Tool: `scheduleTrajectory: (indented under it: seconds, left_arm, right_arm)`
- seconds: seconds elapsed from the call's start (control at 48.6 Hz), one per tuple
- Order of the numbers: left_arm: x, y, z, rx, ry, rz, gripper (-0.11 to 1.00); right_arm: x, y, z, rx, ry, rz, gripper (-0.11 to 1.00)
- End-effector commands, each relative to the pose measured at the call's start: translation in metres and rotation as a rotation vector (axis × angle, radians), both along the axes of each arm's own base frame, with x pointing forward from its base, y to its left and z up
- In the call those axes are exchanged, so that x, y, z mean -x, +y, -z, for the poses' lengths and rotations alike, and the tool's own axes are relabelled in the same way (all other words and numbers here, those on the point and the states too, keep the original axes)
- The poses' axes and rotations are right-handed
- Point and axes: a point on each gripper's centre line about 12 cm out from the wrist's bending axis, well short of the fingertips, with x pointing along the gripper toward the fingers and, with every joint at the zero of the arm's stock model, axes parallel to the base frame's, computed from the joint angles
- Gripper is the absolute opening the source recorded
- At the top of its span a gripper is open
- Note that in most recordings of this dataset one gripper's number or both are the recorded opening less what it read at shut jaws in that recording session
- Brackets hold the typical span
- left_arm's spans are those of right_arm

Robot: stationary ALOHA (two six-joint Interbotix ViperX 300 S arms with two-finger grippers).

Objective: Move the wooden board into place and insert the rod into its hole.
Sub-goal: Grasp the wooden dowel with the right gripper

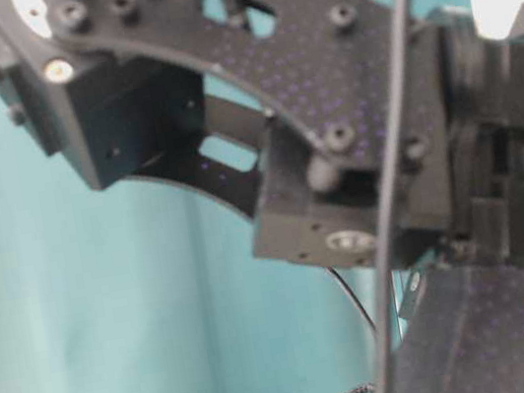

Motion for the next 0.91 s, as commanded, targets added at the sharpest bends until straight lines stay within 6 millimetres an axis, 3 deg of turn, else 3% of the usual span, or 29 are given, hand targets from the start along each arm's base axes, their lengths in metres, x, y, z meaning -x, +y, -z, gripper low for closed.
scheduleTrajectory:
  seconds: [0.0, 0.885]
  left_arm:
    - [-0.0006, -0.0016, -0.0101, -0.005, -0.015, 0.006, 0.58]
    - [0.0009, -0.0081, -0.0090, -0.004, -0.008, 0.020, 0.58]
  right_arm:
    - [-0.0018, 0.0030, -0.0127, -0.015, -0.031, 0.008, 0.50]
    - [-0.0002, 0.0015, -0.0048, -0.030, -0.047, 0.035, 0.46]
